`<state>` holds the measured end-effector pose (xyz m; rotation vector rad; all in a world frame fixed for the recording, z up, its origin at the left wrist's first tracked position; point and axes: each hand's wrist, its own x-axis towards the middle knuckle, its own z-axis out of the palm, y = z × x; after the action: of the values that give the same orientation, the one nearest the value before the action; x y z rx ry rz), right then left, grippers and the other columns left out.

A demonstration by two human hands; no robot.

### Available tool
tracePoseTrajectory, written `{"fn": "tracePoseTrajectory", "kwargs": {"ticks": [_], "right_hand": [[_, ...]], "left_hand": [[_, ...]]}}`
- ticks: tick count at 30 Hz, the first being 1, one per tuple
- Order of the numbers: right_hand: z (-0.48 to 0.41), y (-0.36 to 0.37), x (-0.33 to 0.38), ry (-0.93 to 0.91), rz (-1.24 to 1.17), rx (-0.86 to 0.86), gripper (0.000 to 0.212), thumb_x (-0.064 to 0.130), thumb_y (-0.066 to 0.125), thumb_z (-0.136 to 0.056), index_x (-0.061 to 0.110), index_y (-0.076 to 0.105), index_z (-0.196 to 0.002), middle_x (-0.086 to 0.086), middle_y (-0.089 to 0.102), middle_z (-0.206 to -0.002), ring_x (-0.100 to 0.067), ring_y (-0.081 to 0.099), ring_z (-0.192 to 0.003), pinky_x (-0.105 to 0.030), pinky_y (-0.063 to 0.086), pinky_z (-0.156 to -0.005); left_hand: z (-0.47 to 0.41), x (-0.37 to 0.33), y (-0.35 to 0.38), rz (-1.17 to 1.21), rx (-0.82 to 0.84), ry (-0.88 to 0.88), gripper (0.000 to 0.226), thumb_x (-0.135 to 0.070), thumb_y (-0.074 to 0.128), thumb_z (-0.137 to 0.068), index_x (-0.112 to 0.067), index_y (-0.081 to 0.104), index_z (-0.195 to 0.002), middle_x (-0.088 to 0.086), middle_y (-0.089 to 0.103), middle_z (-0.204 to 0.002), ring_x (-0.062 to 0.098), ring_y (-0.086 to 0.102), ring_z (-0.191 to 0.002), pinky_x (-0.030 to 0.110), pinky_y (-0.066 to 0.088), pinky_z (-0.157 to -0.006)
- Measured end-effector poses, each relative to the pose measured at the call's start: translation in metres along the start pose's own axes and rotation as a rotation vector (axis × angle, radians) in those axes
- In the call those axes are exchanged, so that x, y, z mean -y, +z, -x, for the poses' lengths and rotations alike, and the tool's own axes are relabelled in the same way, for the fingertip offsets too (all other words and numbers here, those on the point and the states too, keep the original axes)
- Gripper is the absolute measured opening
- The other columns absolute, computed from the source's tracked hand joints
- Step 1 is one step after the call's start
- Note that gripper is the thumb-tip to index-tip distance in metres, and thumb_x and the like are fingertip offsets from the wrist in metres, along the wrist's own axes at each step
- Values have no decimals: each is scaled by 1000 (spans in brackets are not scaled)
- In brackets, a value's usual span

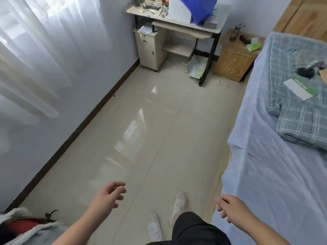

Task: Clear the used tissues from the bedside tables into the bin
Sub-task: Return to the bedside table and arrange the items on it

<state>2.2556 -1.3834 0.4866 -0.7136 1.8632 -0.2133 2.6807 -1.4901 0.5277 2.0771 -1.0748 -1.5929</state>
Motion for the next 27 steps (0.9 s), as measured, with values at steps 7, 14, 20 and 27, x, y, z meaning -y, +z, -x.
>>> {"fn": "tracePoseTrajectory", "kwargs": {"ticks": [7,14,20,27], "right_hand": [[-50,-45,-10,160,-186,-66,26,31,60,-99,15,76,-87,-5,76,-81,-13,62,-58,-25,47,-52],[-118,-132,35,185,-220,-86,29,25,54,-96,3,71,-88,-4,70,-74,-13,56,-56,-29,42,-54],[-178,-217,141,16,-179,-147,27,31,53,-96,26,66,-72,-2,73,-81,-9,60,-61,-27,45,-57],[-260,-290,236,-54,-279,-257,25,31,54,-100,21,71,-84,1,71,-82,-6,62,-62,-28,48,-59]], "left_hand": [[-88,-147,80,-167,162,122,16,-8,61,-105,-13,74,-113,11,78,-106,24,68,-89,33,49,-70],[-160,-252,136,-317,244,187,18,-12,63,-105,-23,75,-111,2,81,-104,23,75,-93,32,54,-71],[-210,-299,145,-334,210,151,19,-7,66,-101,-21,78,-103,2,83,-92,26,74,-85,36,53,-68],[-304,-390,174,-362,259,149,17,-6,67,-100,-18,78,-102,7,82,-96,28,74,-87,35,53,-70]]}}
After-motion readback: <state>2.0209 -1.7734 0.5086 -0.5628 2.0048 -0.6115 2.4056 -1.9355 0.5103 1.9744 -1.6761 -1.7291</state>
